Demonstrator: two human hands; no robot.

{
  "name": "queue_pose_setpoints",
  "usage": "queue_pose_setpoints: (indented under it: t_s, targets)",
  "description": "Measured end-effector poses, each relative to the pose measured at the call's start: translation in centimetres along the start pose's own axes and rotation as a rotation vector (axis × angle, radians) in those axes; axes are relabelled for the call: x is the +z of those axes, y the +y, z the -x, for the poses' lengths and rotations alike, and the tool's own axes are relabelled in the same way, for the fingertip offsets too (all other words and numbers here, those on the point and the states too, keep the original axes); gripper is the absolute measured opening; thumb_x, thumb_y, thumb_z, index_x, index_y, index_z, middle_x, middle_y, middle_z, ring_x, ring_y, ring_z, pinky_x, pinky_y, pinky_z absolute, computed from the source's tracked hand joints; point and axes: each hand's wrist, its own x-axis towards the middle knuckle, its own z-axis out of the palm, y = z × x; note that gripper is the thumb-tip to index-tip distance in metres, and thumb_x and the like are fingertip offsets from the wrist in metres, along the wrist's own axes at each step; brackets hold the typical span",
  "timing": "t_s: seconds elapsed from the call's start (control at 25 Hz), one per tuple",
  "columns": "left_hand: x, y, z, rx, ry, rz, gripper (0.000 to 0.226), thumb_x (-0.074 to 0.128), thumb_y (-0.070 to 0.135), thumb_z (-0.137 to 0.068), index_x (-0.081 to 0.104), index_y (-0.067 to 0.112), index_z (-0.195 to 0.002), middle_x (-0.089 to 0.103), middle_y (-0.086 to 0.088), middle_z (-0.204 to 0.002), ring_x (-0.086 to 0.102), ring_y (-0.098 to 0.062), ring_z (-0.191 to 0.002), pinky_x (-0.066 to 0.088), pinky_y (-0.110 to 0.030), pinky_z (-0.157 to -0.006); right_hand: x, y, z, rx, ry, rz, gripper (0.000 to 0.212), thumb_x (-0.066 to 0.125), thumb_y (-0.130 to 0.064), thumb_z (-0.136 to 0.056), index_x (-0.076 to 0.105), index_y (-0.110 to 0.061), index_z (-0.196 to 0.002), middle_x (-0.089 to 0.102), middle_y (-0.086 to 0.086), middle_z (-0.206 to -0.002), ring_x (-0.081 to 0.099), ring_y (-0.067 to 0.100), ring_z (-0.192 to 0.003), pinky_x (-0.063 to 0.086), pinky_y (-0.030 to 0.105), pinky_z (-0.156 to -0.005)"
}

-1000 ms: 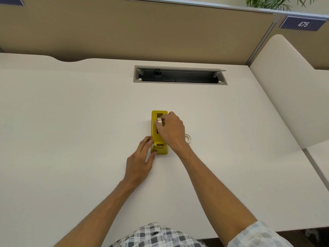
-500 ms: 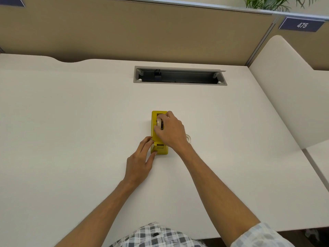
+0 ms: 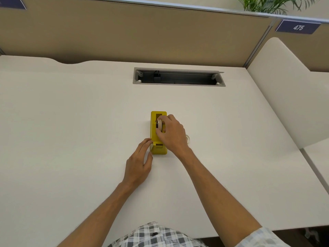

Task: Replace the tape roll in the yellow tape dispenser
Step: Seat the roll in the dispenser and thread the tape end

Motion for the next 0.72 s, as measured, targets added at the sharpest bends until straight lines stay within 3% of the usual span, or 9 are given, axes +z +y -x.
queue_pose_setpoints:
  t_s: [0.16, 0.32, 0.44, 0.6, 0.72]
  targets:
    - [-0.7, 1.0, -1.6, -0.02, 0.075, 0.037, 0.037, 0.048, 0.013, -0.096, 0.052, 0.013, -0.133, 0.054, -0.003, -0.139, 0.05, -0.015, -0.128, 0.036, -0.014, -0.103, 0.2, 0.2, 0.8, -0.03, 0.048, -0.023, 0.027, 0.06, -0.022, -0.092, 0.061, -0.016, -0.119, 0.061, 0.004, -0.107, 0.065, 0.023, -0.079, 0.054, 0.037, -0.068]
    - [-1.4, 1.7, -5.0, 0.026, 0.111, -0.005, 0.036, 0.051, 0.017, -0.096, 0.053, 0.012, -0.132, 0.053, -0.006, -0.139, 0.048, -0.018, -0.13, 0.04, -0.03, -0.105, 0.2, 0.1, 1.2, -0.049, 0.091, -0.026, 0.02, 0.056, -0.022, -0.097, 0.065, -0.015, -0.113, 0.064, 0.005, -0.103, 0.065, 0.023, -0.077, 0.053, 0.035, -0.065]
    - [-1.5, 1.8, -7.3, -0.027, 0.0, -0.089, 0.044, 0.054, 0.023, -0.096, 0.047, 0.016, -0.139, 0.041, -0.004, -0.149, 0.036, -0.02, -0.139, 0.035, -0.039, -0.109, 0.1, 0.1, 1.4, -0.05, 0.105, -0.044, 0.02, 0.056, -0.021, -0.096, 0.068, -0.014, -0.11, 0.065, 0.005, -0.102, 0.065, 0.025, -0.076, 0.053, 0.038, -0.066]
    - [-1.2, 1.6, -9.0, -0.053, -0.217, -0.114, 0.06, 0.047, 0.033, -0.099, 0.022, 0.019, -0.152, 0.018, 0.0, -0.16, 0.012, -0.016, -0.148, 0.019, -0.041, -0.117, 0.0, 0.1, 2.0, -0.082, 0.129, -0.027, 0.02, 0.057, -0.019, -0.095, 0.069, -0.013, -0.109, 0.067, 0.004, -0.102, 0.066, 0.024, -0.074, 0.052, 0.032, -0.062]
    - [-1.3, 1.4, -9.9, -0.029, -0.284, -0.158, 0.058, 0.044, 0.039, -0.099, 0.026, 0.02, -0.151, 0.013, 0.0, -0.162, 0.01, -0.017, -0.149, 0.019, -0.046, -0.118, -0.3, 0.2, 2.4, -0.105, 0.113, 0.015, 0.023, 0.056, -0.016, -0.094, 0.065, -0.014, -0.116, 0.066, 0.004, -0.105, 0.065, 0.024, -0.08, 0.048, 0.03, -0.061]
